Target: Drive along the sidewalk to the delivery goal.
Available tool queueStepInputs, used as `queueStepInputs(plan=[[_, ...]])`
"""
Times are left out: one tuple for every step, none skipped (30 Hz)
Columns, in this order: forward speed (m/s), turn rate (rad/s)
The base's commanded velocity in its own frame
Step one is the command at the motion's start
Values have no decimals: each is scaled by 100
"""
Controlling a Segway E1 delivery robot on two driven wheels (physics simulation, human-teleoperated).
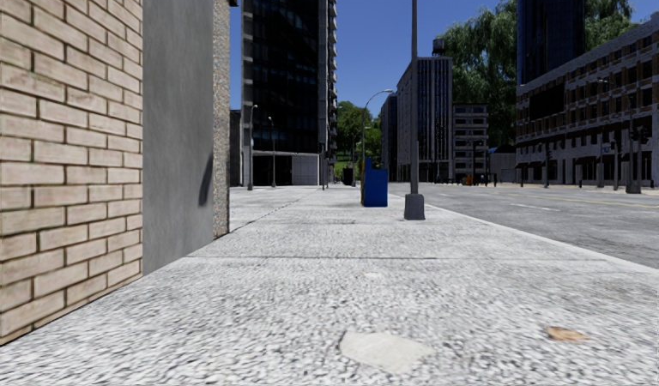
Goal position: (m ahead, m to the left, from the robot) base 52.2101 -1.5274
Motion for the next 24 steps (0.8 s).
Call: queueStepInputs(plan=[[200, 0], [200, 0], [200, 0], [200, 0], [200, 0], [200, 0], [200, 0], [200, 0], [200, 0], [200, 0], [200, 0], [200, 0], [200, 0], [200, 0], [200, 0], [200, 0], [200, 0], [200, 0], [200, 0], [200, 0], [200, 0], [200, 0], [200, 0], [200, 0]])
